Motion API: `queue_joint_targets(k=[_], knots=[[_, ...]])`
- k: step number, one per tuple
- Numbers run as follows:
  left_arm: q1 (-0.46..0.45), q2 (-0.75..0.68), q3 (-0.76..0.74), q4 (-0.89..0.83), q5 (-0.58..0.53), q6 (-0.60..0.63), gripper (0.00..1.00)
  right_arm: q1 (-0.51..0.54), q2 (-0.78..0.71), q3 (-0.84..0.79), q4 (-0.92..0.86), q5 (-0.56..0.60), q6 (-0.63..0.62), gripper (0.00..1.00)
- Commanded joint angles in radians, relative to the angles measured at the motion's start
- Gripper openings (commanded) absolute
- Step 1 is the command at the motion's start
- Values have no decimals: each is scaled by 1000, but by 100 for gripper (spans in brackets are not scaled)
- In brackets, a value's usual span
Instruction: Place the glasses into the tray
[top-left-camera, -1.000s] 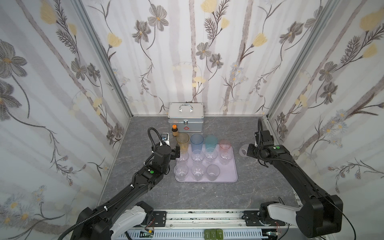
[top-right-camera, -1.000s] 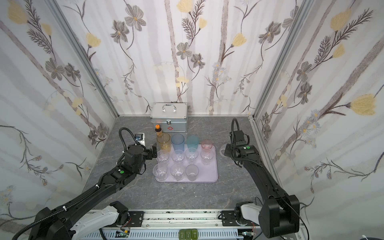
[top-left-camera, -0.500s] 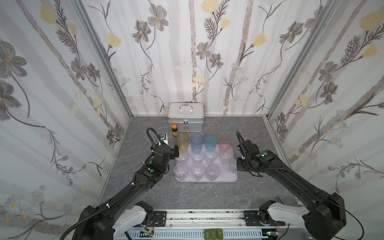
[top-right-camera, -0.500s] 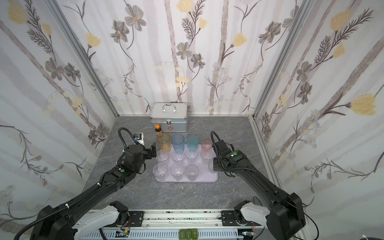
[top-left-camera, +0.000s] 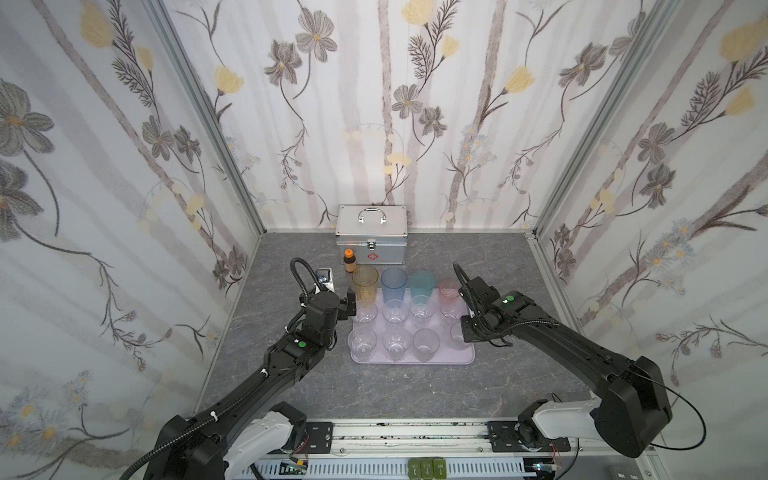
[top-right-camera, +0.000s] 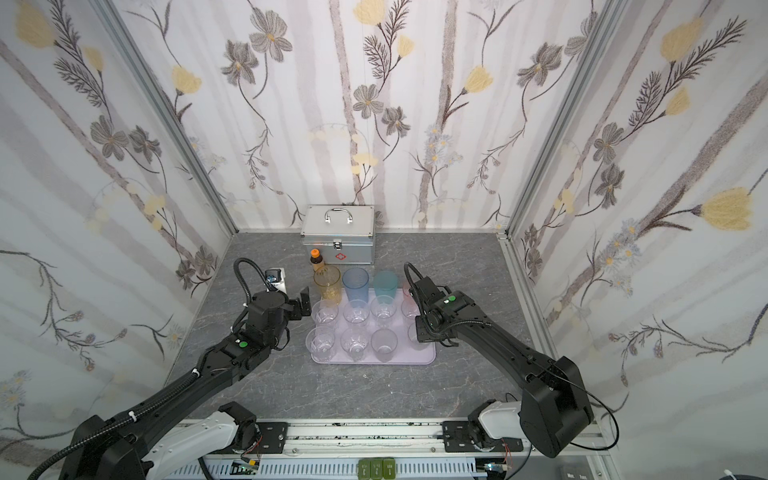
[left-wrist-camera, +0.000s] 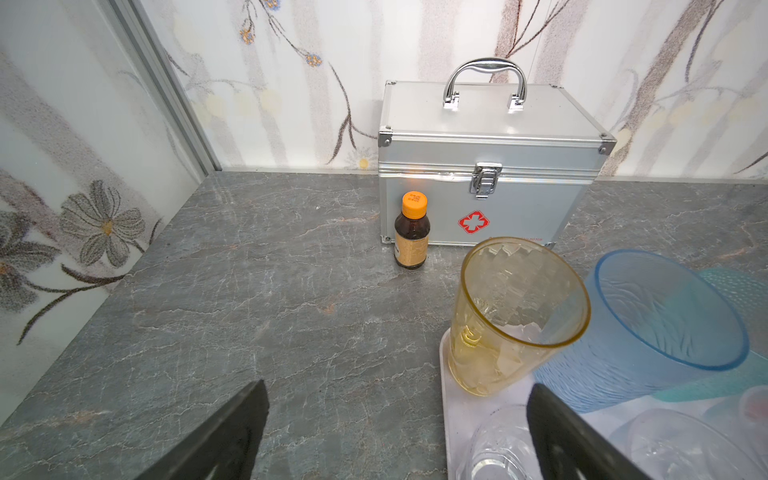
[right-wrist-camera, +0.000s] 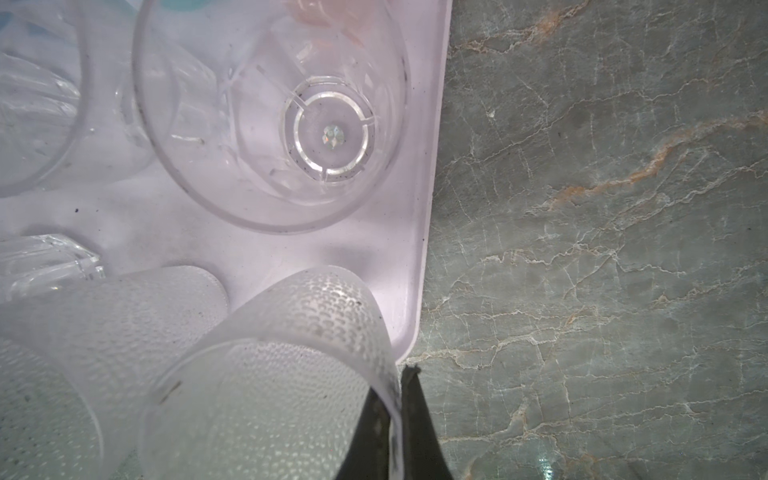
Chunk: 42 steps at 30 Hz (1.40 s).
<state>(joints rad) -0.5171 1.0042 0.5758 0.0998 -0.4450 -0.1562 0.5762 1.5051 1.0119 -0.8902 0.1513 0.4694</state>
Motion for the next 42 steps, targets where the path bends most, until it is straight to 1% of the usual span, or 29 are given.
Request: queue_joint_targets(k=[1,5,11,12,16,26,34,37,42], knots=[[2,-3,-3,27,-15,2,100,0,17,21,5,2,-24,0],[2,11,-1,29,-9,-3,100,4,70,55,-10,-3,-49,0],[2,0,-10,29,-9,-5,100,4,83,65,-4,-4,-64,0],[2,5,-10,29,-8,-6,100,4,113,65,-7,-5,-69,0],[2,11,-10,29,-7,-7,100,2,106,64,-32,12,-81,0],[1,25,-11,29,-9,-4,100,2,104,44,-49,-3,-91,0],[2,37,-7,31,-4,-7,100,-2,135,36,8,-8,-92,0],[2,30,-11,31,-9,-4,100,-6,155,49,28,-24,-91,3],[2,21,-15,31,-13,-3,100,-6,153,45,31,-27,-93,17]])
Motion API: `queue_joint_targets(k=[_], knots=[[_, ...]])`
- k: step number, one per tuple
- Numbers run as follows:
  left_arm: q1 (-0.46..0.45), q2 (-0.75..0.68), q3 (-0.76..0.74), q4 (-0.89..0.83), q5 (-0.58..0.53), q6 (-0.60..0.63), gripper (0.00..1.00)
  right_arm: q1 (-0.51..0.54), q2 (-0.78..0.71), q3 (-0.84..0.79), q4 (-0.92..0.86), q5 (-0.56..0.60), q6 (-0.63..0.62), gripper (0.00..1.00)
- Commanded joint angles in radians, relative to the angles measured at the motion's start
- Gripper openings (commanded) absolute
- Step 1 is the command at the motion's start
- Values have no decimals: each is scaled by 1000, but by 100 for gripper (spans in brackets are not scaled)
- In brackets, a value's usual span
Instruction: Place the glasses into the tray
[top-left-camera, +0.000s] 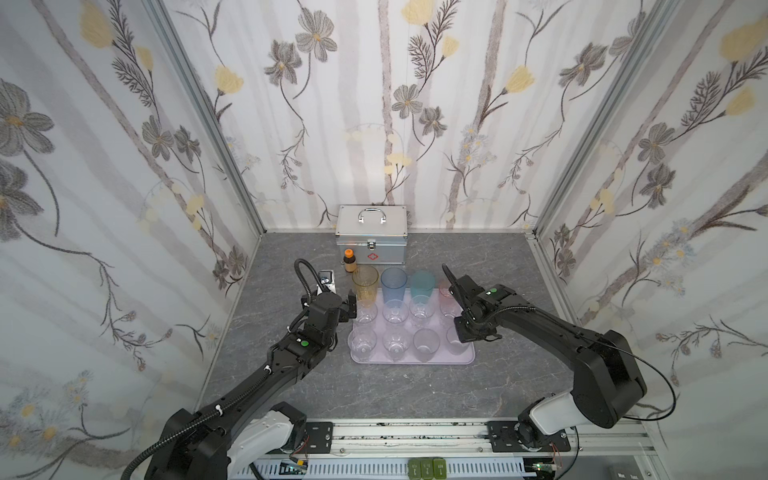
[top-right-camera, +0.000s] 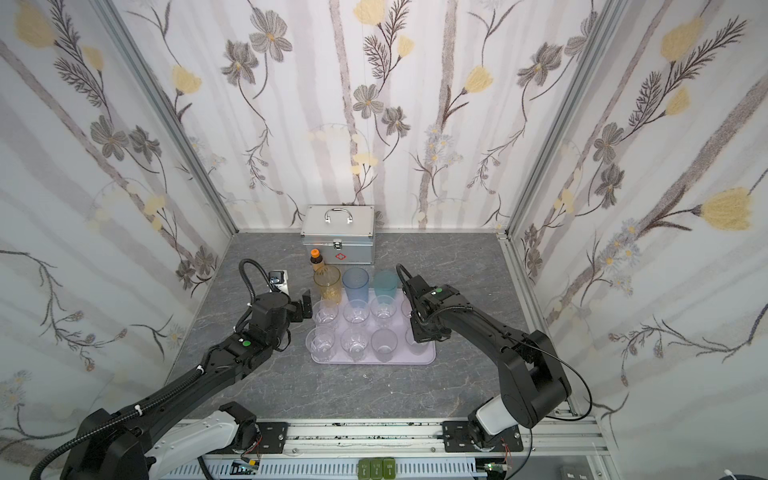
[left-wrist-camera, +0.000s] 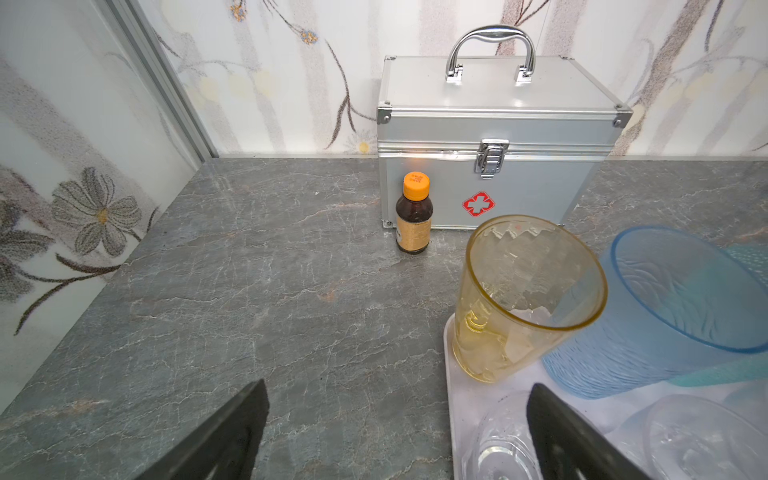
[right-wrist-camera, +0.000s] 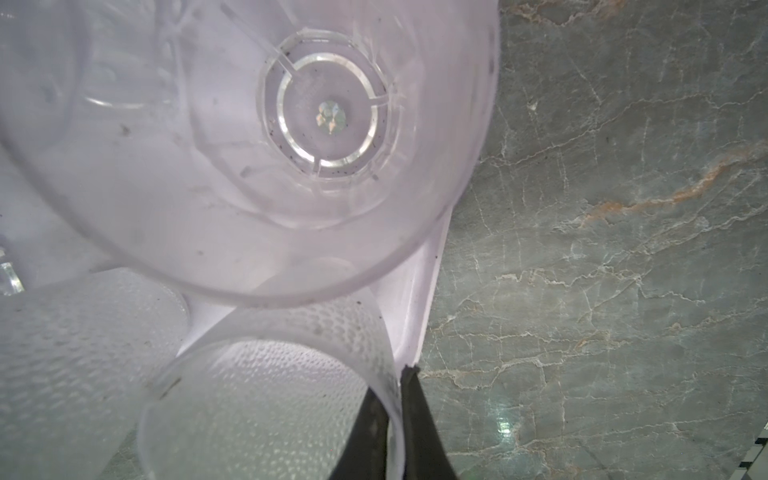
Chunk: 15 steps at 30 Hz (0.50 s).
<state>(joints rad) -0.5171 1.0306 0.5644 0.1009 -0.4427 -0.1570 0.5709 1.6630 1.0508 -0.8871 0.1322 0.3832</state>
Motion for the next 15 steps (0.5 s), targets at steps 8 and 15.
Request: queue_joint_targets(k=[8,15], knots=[[3,-38,3,23,-24,8,100,-32,-101,62,-16,-32,-13,32],[160,-177,-7,-35,75,-138,100,-275,-335,59,193,-38,21,45]])
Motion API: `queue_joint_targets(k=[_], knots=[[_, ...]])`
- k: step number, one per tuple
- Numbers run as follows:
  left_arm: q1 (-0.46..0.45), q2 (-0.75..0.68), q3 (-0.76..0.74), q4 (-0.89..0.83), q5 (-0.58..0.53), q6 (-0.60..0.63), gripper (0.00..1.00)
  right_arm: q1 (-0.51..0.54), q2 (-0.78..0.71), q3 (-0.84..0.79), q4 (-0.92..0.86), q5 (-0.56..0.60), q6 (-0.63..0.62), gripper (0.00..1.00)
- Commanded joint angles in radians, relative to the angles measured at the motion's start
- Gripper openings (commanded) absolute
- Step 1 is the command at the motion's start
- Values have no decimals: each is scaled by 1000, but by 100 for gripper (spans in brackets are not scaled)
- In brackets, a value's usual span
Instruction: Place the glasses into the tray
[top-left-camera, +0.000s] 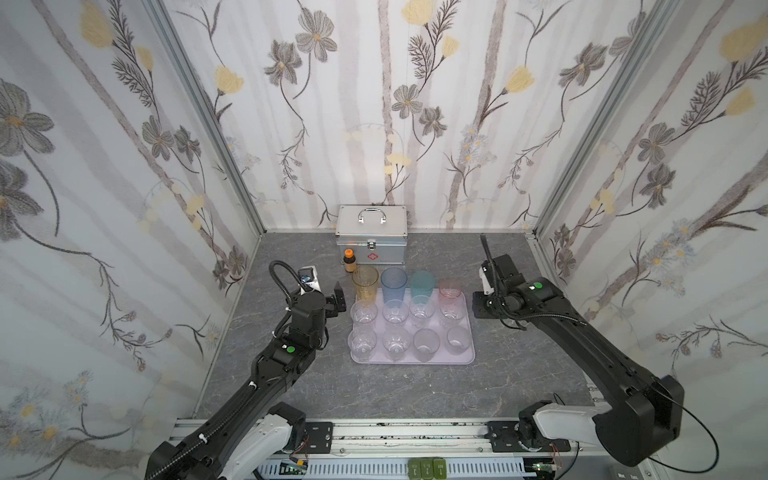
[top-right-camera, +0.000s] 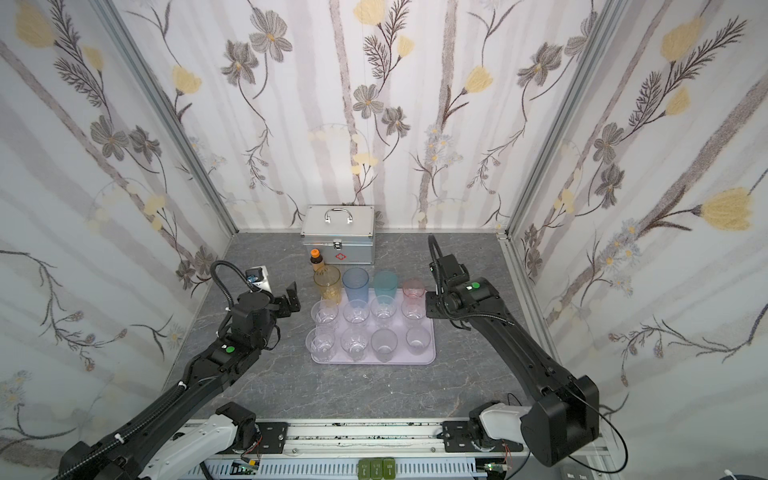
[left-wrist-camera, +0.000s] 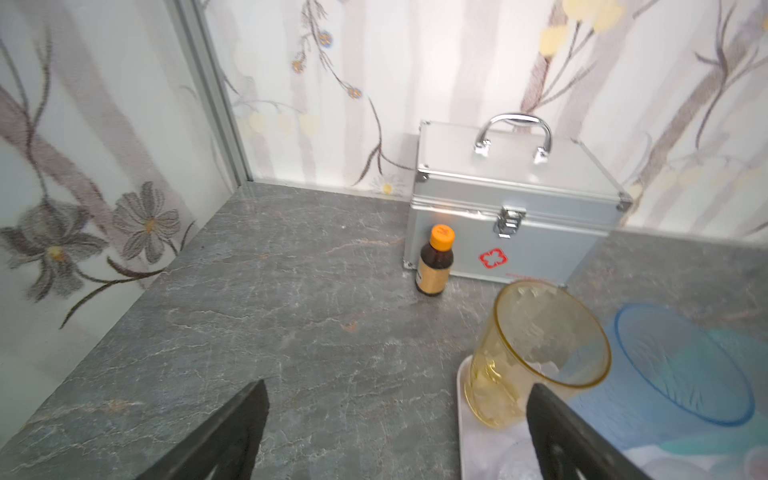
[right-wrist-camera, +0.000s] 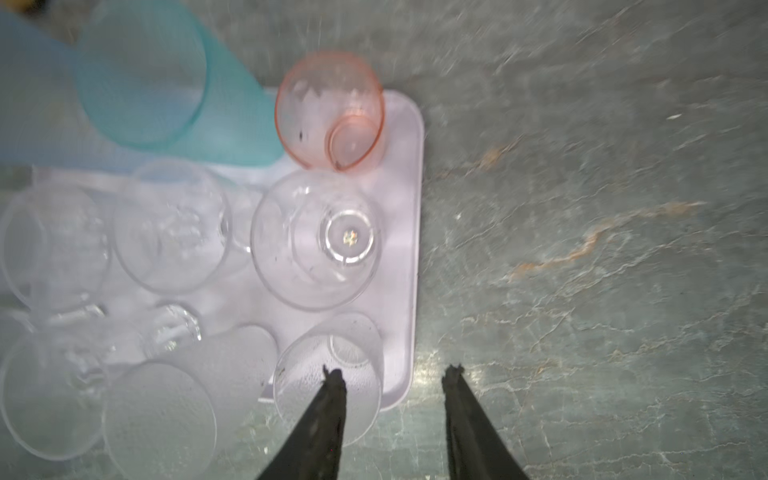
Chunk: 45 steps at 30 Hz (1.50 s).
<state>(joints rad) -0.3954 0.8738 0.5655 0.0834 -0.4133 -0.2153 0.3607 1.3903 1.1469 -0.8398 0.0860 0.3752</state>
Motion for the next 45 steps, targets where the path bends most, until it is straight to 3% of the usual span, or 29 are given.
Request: queue_joint_targets(k=[1,4,9,14,18,31,38,45], knots=[[47,-20,-16,-17,28,-85,100,-98,-96,-73,222,26,42,49],[56,-18,-43,-15,-84,-113,100,-183,-168,-201,470,126,59,59],[65,-9,-71,38,-268,-141,100,-202,-195,-377,864,197,-42,65],[64,-2,-175,249,-369,-50,100,-214,-181,-466,1013,322,-89,67],[75,-20,-250,399,-435,18,100,-240,-189,-537,1126,339,-80,67],[155,142,-320,594,-322,-27,100,-392,-166,-709,1372,324,-162,69],[241,309,-346,818,-143,-14,100,-393,-22,-776,1597,273,-148,68],[279,460,-385,1073,-54,47,100,-394,17,-811,1777,116,-209,67]])
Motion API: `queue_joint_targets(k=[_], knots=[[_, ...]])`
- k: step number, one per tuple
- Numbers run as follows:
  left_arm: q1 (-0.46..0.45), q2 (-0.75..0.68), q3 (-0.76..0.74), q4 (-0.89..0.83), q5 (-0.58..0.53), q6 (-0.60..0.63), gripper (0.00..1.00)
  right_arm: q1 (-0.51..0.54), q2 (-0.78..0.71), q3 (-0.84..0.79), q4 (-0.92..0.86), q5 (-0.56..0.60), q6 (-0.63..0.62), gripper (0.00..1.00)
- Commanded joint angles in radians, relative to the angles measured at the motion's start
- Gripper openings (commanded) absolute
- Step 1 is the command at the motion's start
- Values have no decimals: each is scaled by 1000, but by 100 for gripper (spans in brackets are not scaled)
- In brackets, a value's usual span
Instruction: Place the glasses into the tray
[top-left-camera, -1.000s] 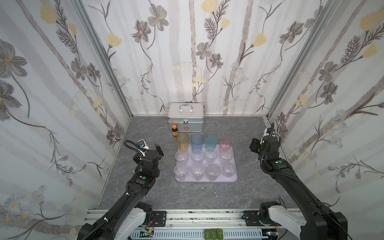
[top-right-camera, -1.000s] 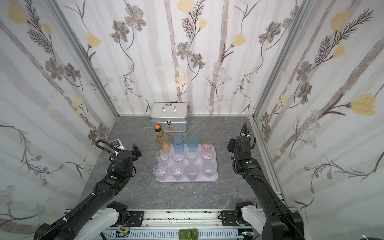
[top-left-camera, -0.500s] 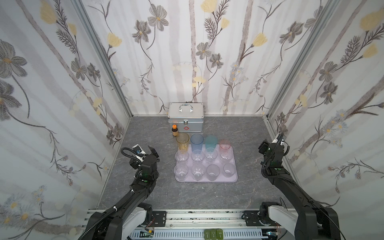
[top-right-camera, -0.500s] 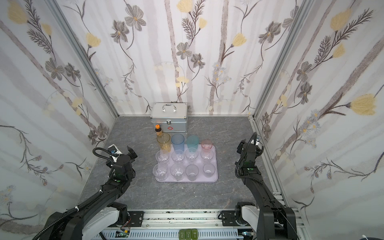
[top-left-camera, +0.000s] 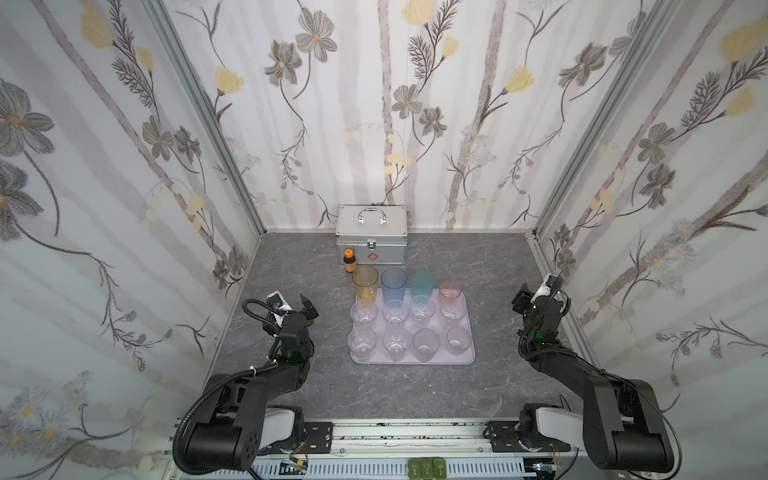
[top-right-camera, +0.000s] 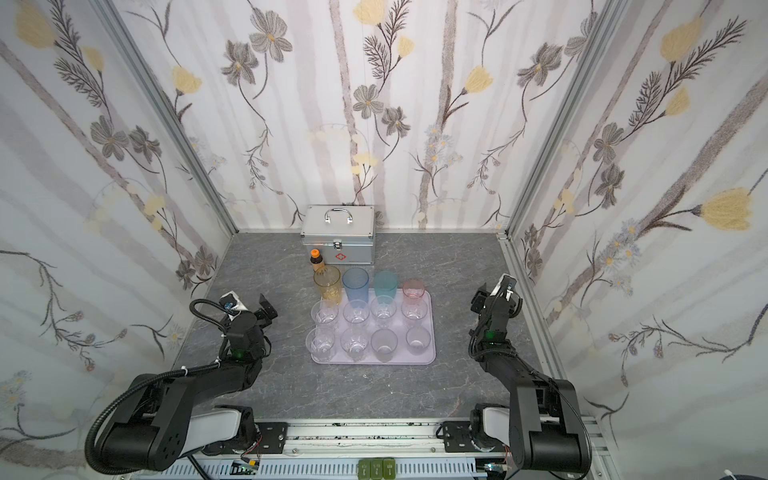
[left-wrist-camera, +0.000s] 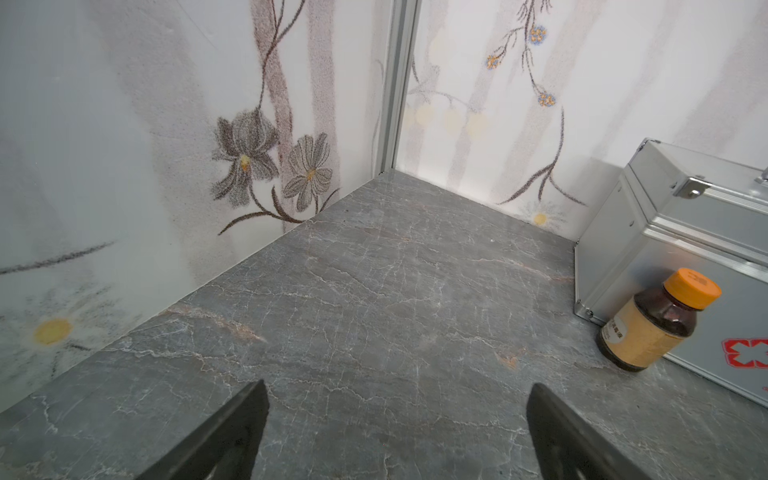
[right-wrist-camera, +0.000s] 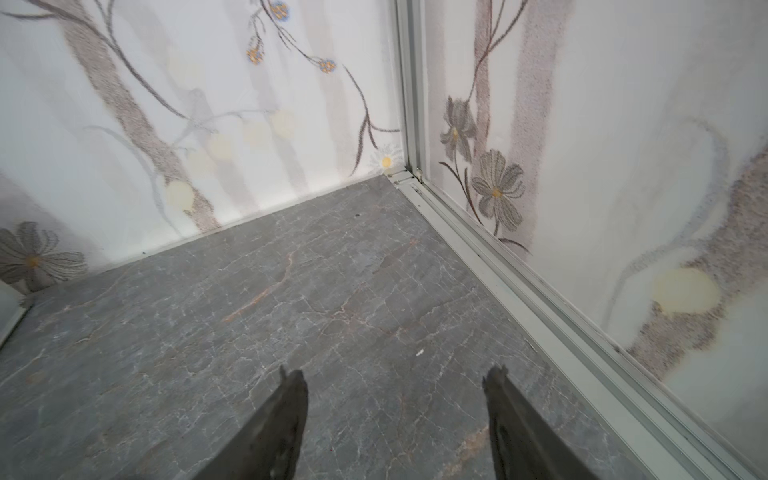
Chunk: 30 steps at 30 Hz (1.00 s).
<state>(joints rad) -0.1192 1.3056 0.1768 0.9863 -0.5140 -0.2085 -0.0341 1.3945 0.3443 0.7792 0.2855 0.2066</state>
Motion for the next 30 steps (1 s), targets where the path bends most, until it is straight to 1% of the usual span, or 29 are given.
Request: queue_joint_targets(k=[1,3,6,7,9,12,14,15,16,17,18,19,21,22,23,25,26,27,30], knots=[[5,43,12,184,66,67,100,3,18,-12,179,-98,-55,67],[11,78,25,219,79,104,100,3,35,-52,281,-94,-60,68],[42,134,24,297,126,100,100,3,14,-73,290,-120,-67,70],[53,150,25,301,133,86,100,3,20,-82,318,-128,-71,71],[60,184,22,337,124,76,100,4,26,-74,310,-141,-77,73],[68,187,24,340,136,73,100,3,33,-70,305,-160,-85,76],[72,188,24,338,141,72,100,20,61,-75,330,-198,-124,77],[72,190,27,335,141,73,100,29,108,-119,459,-217,-144,90],[72,194,35,327,142,75,100,31,129,-176,621,-186,-129,99],[72,196,46,308,146,76,100,30,101,-188,596,-133,-115,100],[72,203,63,282,156,82,100,32,78,-172,525,-121,-105,100],[70,217,83,259,182,94,100,40,86,-163,515,-94,-109,100],[71,232,100,243,230,104,100,52,116,-178,602,-75,-124,100],[79,242,76,275,239,87,100,53,113,-177,591,-74,-125,100],[73,296,25,454,221,111,100,53,104,-171,564,-74,-125,100],[79,271,36,381,235,95,100,53,98,-167,545,-72,-123,100],[73,288,36,420,229,110,100,54,101,-167,551,-71,-124,100],[72,277,35,397,234,107,100,55,105,-172,567,-72,-126,100],[70,276,31,404,233,108,100,54,110,-178,585,-70,-126,100]])
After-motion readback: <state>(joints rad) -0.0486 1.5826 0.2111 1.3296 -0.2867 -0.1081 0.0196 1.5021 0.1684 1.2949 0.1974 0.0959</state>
